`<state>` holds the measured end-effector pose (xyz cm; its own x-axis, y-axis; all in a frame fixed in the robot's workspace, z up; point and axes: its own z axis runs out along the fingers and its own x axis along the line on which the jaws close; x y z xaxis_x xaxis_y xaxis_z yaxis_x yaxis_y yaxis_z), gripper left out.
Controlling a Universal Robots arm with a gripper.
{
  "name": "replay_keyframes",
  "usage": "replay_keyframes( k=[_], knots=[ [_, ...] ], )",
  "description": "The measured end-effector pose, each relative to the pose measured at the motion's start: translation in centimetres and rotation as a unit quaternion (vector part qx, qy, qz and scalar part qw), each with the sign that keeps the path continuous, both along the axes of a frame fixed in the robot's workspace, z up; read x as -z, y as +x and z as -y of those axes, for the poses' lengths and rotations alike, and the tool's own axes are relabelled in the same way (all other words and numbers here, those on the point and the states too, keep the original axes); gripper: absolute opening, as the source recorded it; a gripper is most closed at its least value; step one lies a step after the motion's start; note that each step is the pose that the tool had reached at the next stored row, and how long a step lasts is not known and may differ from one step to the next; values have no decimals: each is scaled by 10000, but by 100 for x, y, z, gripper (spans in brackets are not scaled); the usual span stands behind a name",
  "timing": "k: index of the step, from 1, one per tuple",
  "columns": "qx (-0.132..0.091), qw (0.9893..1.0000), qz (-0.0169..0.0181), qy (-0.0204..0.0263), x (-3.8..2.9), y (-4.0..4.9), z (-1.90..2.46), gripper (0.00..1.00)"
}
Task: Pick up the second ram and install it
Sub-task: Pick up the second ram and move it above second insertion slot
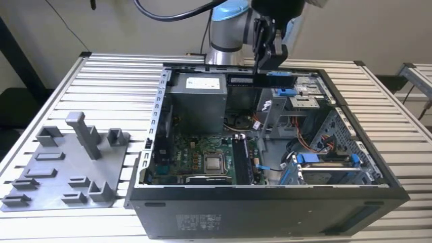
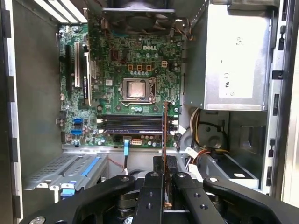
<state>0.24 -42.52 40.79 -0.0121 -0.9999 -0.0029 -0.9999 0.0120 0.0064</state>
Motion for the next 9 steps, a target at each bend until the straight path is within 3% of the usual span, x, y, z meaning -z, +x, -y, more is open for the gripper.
replay_keyframes(
  k=[9],
  knots=[
    [19,10000,0,0,0,-1,-165,14]
  ],
)
